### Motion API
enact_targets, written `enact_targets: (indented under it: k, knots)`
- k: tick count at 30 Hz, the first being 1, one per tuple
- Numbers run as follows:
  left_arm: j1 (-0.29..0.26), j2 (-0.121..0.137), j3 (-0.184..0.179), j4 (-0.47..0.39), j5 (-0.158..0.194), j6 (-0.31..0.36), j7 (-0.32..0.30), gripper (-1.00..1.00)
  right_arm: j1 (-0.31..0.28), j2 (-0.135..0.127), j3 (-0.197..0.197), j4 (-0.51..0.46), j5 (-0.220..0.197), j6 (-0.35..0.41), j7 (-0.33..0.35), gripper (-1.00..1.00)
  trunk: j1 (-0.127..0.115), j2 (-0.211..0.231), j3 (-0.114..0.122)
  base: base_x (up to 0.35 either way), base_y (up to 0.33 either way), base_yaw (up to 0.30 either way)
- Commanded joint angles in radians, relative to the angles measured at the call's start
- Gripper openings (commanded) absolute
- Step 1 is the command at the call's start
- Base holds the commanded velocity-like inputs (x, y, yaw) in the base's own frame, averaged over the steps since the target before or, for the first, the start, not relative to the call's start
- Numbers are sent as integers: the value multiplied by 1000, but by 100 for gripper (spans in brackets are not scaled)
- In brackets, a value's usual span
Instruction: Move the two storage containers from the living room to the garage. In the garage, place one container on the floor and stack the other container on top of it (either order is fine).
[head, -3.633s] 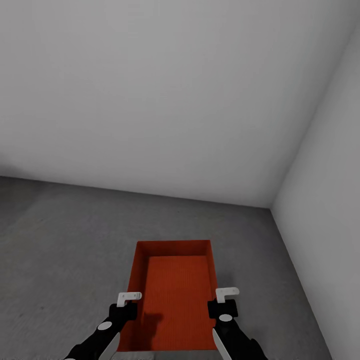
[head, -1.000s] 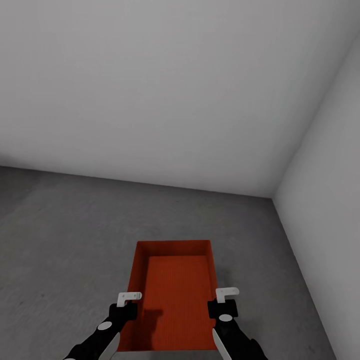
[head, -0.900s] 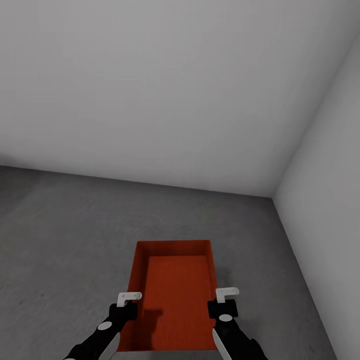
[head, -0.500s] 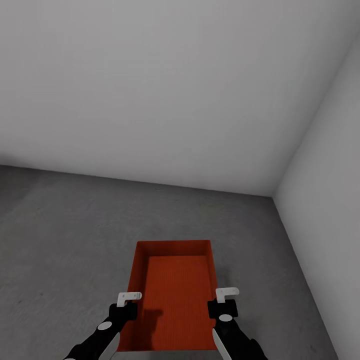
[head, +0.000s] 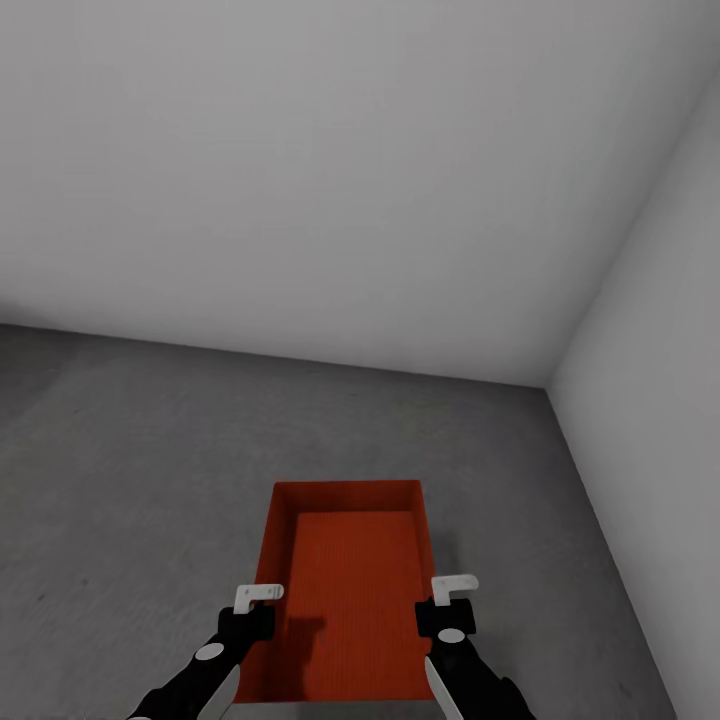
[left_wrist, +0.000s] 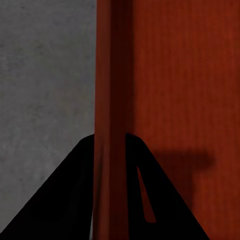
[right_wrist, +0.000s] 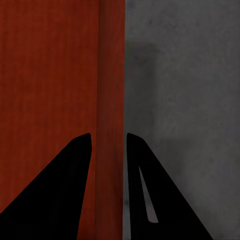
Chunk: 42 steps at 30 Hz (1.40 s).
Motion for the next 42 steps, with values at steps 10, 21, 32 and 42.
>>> enact_targets:
  k: [10, 21, 32, 42]
  knots:
    - [-2, 2, -8, -1, 2, -4, 14, -100, 0, -18, 11, 2, 27, 10, -14, -100, 27, -49, -27, 0, 0, 0]
    - [-2, 2, -8, -1, 2, -4, 14, -100, 0, -18, 11, 2, 27, 10, -14, -100, 65, -119, -58, 0, 0, 0]
    - [-2, 2, -8, -1, 2, -4, 14, -100, 0, -18, 11, 2, 27, 10, -14, -100, 84, -154, -74, 0, 0, 0]
    - [-2, 2, -8, -1, 2, -4, 14, -100, 0, -18, 11, 2, 27, 10, -14, -100, 119, -217, -102, 0, 0, 0]
